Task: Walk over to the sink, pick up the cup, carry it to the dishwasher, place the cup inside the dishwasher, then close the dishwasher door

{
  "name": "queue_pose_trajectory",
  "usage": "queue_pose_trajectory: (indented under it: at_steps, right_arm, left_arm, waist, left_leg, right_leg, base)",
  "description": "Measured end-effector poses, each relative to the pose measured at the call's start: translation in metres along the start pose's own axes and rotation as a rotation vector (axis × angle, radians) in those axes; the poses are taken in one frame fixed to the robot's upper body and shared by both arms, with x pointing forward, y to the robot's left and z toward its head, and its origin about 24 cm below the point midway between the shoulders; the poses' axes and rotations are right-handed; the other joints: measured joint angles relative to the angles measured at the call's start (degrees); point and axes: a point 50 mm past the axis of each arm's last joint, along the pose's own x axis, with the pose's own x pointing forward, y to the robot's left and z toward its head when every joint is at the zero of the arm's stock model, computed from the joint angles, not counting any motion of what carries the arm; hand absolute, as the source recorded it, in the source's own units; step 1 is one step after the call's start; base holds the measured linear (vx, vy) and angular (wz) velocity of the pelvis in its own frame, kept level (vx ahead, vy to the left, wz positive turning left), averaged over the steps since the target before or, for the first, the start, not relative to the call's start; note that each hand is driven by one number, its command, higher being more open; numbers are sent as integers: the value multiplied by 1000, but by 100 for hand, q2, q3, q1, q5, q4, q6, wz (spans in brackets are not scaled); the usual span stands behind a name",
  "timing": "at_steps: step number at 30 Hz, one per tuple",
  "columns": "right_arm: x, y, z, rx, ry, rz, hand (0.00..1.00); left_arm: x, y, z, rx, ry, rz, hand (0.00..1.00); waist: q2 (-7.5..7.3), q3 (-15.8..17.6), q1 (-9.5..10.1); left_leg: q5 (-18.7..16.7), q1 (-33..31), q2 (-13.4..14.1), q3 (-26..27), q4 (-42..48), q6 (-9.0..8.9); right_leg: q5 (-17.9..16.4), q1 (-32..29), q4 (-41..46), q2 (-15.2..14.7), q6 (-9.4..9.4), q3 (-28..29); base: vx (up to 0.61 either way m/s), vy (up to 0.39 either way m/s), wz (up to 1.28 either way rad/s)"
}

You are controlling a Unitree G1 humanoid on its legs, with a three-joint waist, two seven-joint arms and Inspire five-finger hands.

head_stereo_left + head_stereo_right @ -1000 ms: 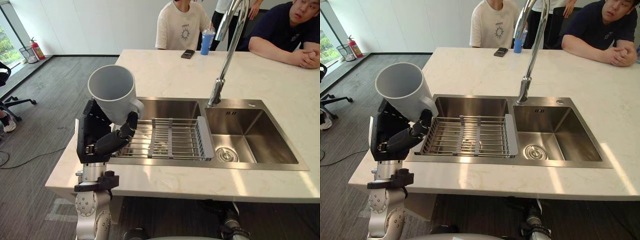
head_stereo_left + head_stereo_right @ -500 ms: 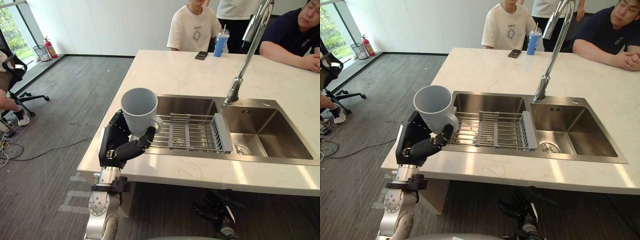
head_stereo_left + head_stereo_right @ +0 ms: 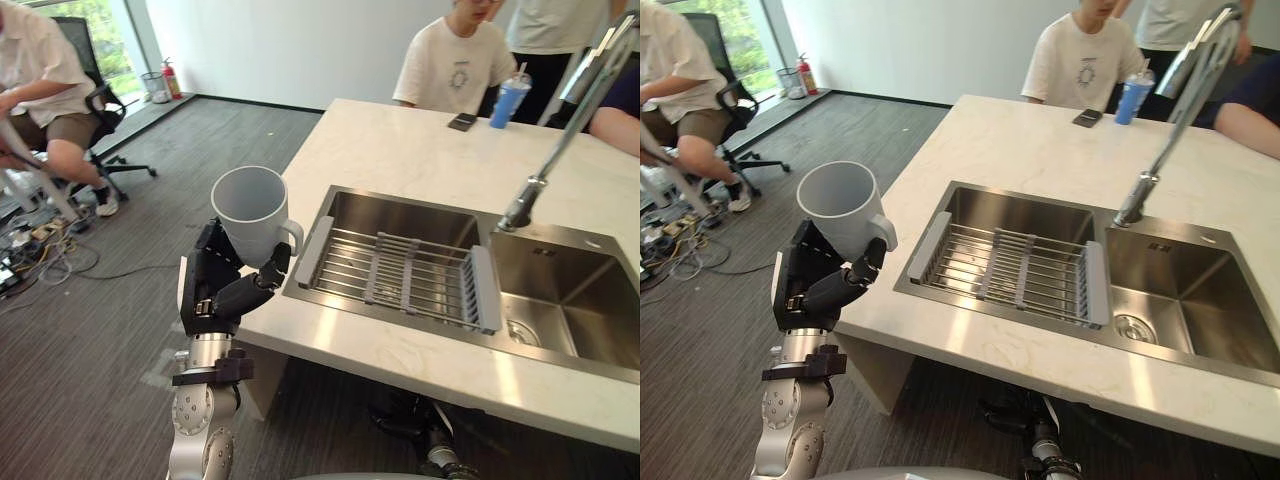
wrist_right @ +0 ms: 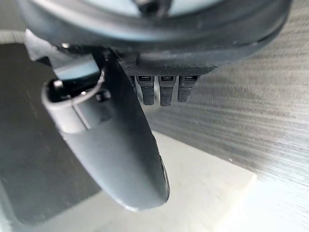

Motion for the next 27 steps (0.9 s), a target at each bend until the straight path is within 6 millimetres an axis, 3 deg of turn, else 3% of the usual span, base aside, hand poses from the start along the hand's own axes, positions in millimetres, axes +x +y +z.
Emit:
queue_pose_trajectory:
  at_steps: [1, 2, 3, 4, 5, 7, 10, 11, 12, 14, 15, 17, 19, 21, 22, 23, 26, 27]
  right_arm:
    - [-1, -5, 0, -7, 8, -19, 90]
    - [-1, -14, 2, -24, 9, -38, 90]
    - [-1, -14, 1, -23, 12, -37, 90]
    - [0, -11, 2, -16, 8, -33, 90]
    - [5, -8, 2, -6, 11, -27, 90]
    - [14, -8, 9, -18, 6, -26, 90]
    - [18, -13, 16, -28, -10, -31, 90]
    - [12, -18, 8, -22, 13, -47, 90]
    - [8, -19, 1, -18, 35, -54, 90]
    - [4, -14, -6, 1, 51, -52, 90]
    - [1, -8, -11, 21, 58, -50, 90]
    - [-4, -3, -13, 42, 47, -50, 90]
    - [-7, 1, -10, 42, 13, -41, 90]
    - [-6, 6, -5, 31, -19, -18, 90]
    - [-5, 11, -3, 28, -26, -1, 90]
    - [-8, 13, -7, 33, -21, -7, 90]
    - [-4, 24, -5, 16, -13, 54, 90]
    - [-3, 27, -4, 17, -14, 57, 90]
  left_arm:
    - [0, -3, -1, -8, 6, -28, 30]
    - [-1, -7, -3, -32, 5, -40, 30]
    - [-1, -6, -3, -46, -2, -50, 30]
    - [1, -6, -1, -47, -21, -60, 30]
    - [1, -1, 1, -41, -43, -66, 30]
    - [-2, 3, -6, -59, -15, -42, 30]
    - [-1, -11, -15, -92, 28, -107, 30]
    - [2, -23, -22, -118, 59, -160, 30]
    - [3, -34, -26, -136, 80, -207, 30]
    - [5, -43, -25, -140, 78, -247, 30]
    - [8, -45, -24, -141, 66, -260, 30]
    - [13, -49, -22, -151, 46, -261, 30]
    - [15, -47, -21, -150, 33, -233, 30]
    - [16, -47, -18, -150, 23, -215, 30]
    - [16, -47, -20, -158, 28, -201, 30]
    - [15, -51, -23, -174, 45, -190, 30]
    - [15, -58, -22, -188, 33, -198, 30]
    - [16, -59, -20, -189, 25, -203, 30]
  waist:
    - [36, 16, -1]
    - [121, 90, 2]
    - [175, 90, -19]
    - [63, 50, -30]
    - [-168, 59, 35]
    - [-132, 72, 120]
    - [31, 172, -21]
    - [39, 194, -45]
    - [51, 195, -64]
    - [86, 211, -191]
    - [102, 224, -333]
    - [98, 233, -326]
    - [76, 206, -285]
    - [-131, 104, -268]
    - [-183, 55, -277]
    - [-91, 45, -261]
    - [108, -48, -41]
    - [101, -44, -30]
  left_leg:
    - [88, -145, 75, 342, 371, -149]
    - [85, -152, 100, 458, 509, -127]
    - [87, -223, 89, 250, 453, -128]
    - [75, -269, 0, 222, 328, -137]
    - [92, -250, -255, 235, 141, -224]
    - [176, -156, -367, 233, -4, -279]
    - [241, 2, -668, 2, -381, -182]
    - [256, 110, -748, -162, -440, -153]
    - [227, 213, -793, -316, -451, -108]
    - [186, 315, -793, -651, -428, -4]
    - [175, 278, -719, -970, -377, 12]
    - [176, 235, -655, -1277, -357, 10]
    - [154, 186, -680, -1480, -328, -23]
    - [87, 88, -883, -1556, -242, -50]
    - [-83, -57, -926, -1488, 63, -107]
    - [-280, -149, -688, -1211, 472, -162]
    - [-422, -264, -566, -1277, 766, -284]
    - [-422, -263, -575, -1314, 748, -285]
  right_leg:
    - [-30, 62, 208, -32, -39, -139]
    - [-120, -56, 842, -134, -154, -243]
    - [-491, -50, 713, 38, -114, -12]
    - [-453, -71, 496, 126, -183, 92]
    - [-531, -73, 380, -49, -156, -66]
    - [-530, -10, 358, -98, -144, -47]
    - [-525, 16, 819, -367, -120, -94]
    - [-508, -124, 1477, -519, -150, 98]
    - [-365, -378, 2242, -608, -375, 498]
    - [-11, -868, 3262, -477, -665, 1296]
    - [-530, -945, 3300, -81, -422, 1820]
    - [-1024, -981, 2784, 461, -252, 2247]
    - [-1109, -903, 1885, 757, -250, 2475]
    - [-972, -838, 1042, 746, -302, 2445]
    - [-772, -717, 810, 647, -175, 2251]
    - [-763, -523, 658, 681, -195, 2034]
    - [-767, -392, 648, 765, -205, 1930]
    - [-767, -377, 644, 765, -205, 1928]
  base:
    - [63, 107, 153]
    - [26, 128, 182]
    - [-3, 80, 168]
    - [15, -6, 160]
    - [32, -56, 97]
    - [15, 6, 32]
    - [-21, 127, 54]
    - [26, 122, 74]
    - [36, 115, 73]
    - [105, 75, 85]
    - [109, 28, 108]
    - [95, -17, 91]
    - [93, -57, 69]
    - [100, -115, 69]
    - [158, -146, 78]
    - [174, -139, 80]
    - [156, -66, 31]
    - [107, -23, 27]
